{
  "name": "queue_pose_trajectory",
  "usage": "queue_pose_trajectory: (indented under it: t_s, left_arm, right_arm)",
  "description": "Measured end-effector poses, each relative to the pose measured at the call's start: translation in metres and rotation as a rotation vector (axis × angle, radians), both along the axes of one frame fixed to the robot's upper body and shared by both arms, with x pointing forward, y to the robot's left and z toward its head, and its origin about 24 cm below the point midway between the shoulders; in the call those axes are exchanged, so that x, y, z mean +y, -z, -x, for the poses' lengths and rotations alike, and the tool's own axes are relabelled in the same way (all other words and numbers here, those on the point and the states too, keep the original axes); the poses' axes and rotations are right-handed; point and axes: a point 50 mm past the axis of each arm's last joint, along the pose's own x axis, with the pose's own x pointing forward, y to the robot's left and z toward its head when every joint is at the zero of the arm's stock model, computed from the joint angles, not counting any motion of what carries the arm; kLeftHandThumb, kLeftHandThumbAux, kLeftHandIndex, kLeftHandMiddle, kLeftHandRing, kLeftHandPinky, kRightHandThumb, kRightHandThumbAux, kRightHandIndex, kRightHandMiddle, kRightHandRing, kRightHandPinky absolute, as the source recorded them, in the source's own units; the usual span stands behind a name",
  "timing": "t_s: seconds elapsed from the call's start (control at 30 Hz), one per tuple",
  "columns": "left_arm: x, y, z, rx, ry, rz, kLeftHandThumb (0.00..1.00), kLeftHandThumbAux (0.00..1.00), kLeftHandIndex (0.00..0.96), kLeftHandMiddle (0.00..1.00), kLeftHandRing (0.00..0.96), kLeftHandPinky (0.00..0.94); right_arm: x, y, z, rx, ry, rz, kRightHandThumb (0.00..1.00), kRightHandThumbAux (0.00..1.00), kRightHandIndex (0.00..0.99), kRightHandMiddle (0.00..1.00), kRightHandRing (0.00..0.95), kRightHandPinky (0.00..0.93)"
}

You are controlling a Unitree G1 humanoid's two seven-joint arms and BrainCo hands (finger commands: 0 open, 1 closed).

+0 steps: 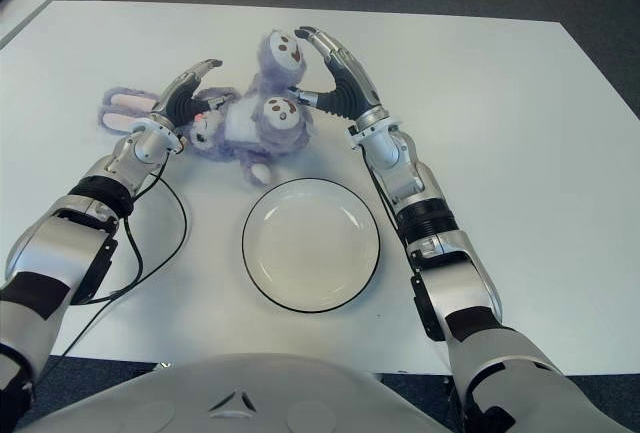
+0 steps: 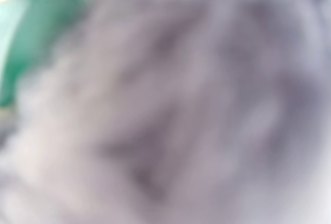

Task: Put the doll into the plate.

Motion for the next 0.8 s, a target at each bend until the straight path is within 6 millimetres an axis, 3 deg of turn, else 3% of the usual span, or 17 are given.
queue_pose_trajectory:
  t_s: [0.3, 0.8]
  left_arm:
    - [-0.0016, -0.0014, 0.0001, -0.006, 0.017, 0.004, 0.336, 0.410, 0.000, 0.034, 0.053, 0.034]
    - [-0.0039, -0.0039, -0.0012, 0.000, 0.039, -0.002, 0.347, 0.403, 0.000, 0.043, 0.054, 0.025]
  right_arm:
    - [0.0034, 0.0013, -0.0008, 0.006, -0.009, 0.008, 0.230, 0.435, 0.071, 0.101, 0.086, 0.095]
    - [0.0100, 0.0093, -0.0026, 0.019, -0.004, 0.026, 0.158, 0.416, 0.050, 0.092, 0.083, 0.091]
